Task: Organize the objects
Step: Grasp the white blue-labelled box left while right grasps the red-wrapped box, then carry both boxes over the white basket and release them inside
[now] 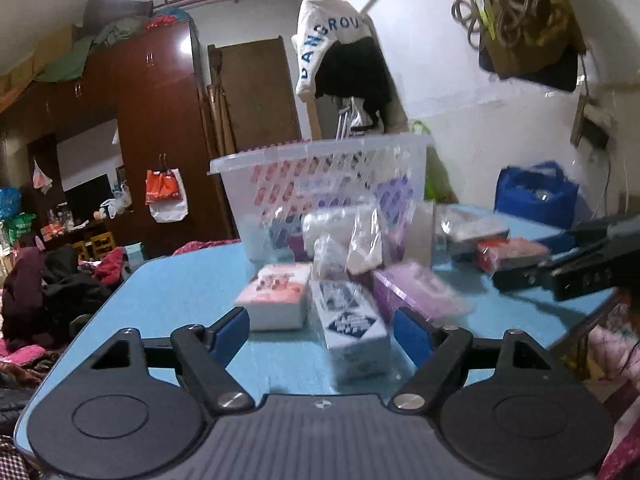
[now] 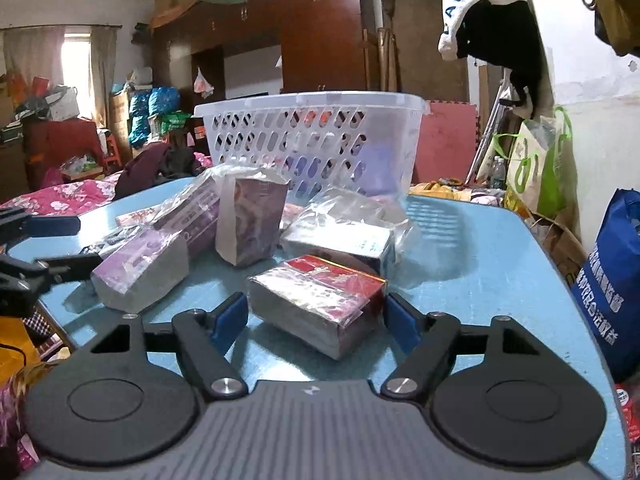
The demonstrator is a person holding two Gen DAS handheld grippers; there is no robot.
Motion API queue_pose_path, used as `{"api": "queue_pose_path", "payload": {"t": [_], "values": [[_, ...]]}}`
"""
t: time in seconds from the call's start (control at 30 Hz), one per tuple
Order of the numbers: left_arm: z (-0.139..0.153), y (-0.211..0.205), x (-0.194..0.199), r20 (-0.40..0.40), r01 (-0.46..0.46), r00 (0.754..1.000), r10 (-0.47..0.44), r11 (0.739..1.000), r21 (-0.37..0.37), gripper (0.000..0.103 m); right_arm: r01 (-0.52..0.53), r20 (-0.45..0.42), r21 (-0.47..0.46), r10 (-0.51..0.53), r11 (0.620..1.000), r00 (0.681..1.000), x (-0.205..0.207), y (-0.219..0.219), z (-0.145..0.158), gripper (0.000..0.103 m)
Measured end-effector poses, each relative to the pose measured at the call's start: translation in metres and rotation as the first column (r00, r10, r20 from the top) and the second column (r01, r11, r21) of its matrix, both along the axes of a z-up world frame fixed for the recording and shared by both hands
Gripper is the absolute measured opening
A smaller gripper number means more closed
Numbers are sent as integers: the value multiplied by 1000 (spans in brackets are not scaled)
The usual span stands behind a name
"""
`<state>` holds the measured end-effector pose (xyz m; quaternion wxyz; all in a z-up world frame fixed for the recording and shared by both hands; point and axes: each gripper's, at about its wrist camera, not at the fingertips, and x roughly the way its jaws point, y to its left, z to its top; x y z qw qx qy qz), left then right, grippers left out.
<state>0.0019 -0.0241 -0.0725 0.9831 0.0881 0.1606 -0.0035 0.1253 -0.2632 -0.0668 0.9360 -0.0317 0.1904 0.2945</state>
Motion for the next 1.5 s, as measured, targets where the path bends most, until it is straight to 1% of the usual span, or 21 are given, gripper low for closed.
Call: {"api": "queue_pose_path", "payload": {"t": [0.03, 0.1, 0.13, 0.2, 0.23, 0.27, 0.37, 0.43, 0.6, 0.63, 0.7, 0.77, 0.83, 0.97, 1.07, 1.17, 1.27, 1.3, 1.33, 1.4, 1.5], "values": [[-2, 0, 4, -9, -9, 1000, 9, 1000, -3, 83, -1, -1, 0, 1, 1000, 1000, 1, 0, -1, 78], [-6, 3, 14, -36, -16, 999, 14, 999, -46, 83, 0, 2, 1, 0, 1000, 1000, 1, 1, -1, 79], [-8, 5, 17, -44, -11, 999, 8, 997, -71, 80, 2, 2, 4, -2, 1000, 1000, 1, 1, -1, 79], [-11, 6, 19, -47, 1, 999, -6, 995, -104, 67, 1, 5, 3, -1, 1000, 1000, 1, 3, -2, 80], [-11, 6, 19, -46, 9, 999, -14, 994, -113, 55, 3, 8, -1, -3, 1000, 1000, 1, 3, -2, 79], [-11, 6, 17, -43, 13, 999, -19, 993, -115, 39, 4, 11, -6, -4, 1000, 1000, 0, 4, -2, 79], [-12, 8, 13, -29, 12, 999, -16, 993, -119, 39, 4, 14, -3, -4, 1000, 1000, -1, 2, -1, 79], [-12, 9, 10, -16, 19, 1000, -21, 992, -124, 39, 2, 15, 1, -2, 1000, 1000, -2, 1, -1, 76], [-1, 12, 0, 34, 41, 999, -36, 988, -148, 39, 1, 56, -14, 0, 1000, 998, -14, -3, 7, 74], [2, 13, -1, 43, 46, 998, -40, 987, -153, 39, 1, 65, -8, 0, 1000, 998, -17, -5, 9, 66], [8, 15, -3, 60, 54, 997, -45, 985, -162, 39, -11, 73, 24, 10, 1000, 997, -21, -12, 17, 64], [13, 18, -3, 74, 57, 996, -45, 982, -181, 39, -19, 90, 52, 14, 998, 996, -23, -15, 25, 64], [17, 21, 0, 83, 57, 996, -41, 979, -197, 39, -13, 107, 49, 8, 999, 994, -23, -14, 29, 63], [24, 31, 4, 92, 54, 995, -32, 970, -238, 39, -22, 108, 71, 15, 997, 994, -19, -15, 33, 62], [41, 41, 13, 112, 71, 993, -41, 958, -277, 39, -47, 127, 110, 33, 993, 991, -13, -14, 49, 61], [67, 50, 30, 160, 76, 987, -28, 952, -296, 39, -55, 172, 131, 32, 990, 985, 2, -5, 76, 60], [95, 56, 67, 159, 85, 987, -35, 944, -320, 39, -72, 202, 139, 43, 988, 979, 28, 11, 107, 60], [104, 56, 83, 140, 79, 990, -35, 944, -320, 39, -73, 212, 145, 41, 987, 976, 38, 17, 117, 60], [110, 59, 98, 131, 78, 991, -35, 936, -342, 39, -70, 218, 146, 37, 987, 975, 47, 23, 125, 60], [121, 59, 131, 97, 65, 995, -33, 936, -346, 39, -55, 207, 133, 27, 990, 978, 76, 39, 141, 60], [126, 58, 175, 35, 28, 999, -17, 935, -353, 39, -25, 168, 92, 9, 995, 986, 111, 56, 147, 60]]}}
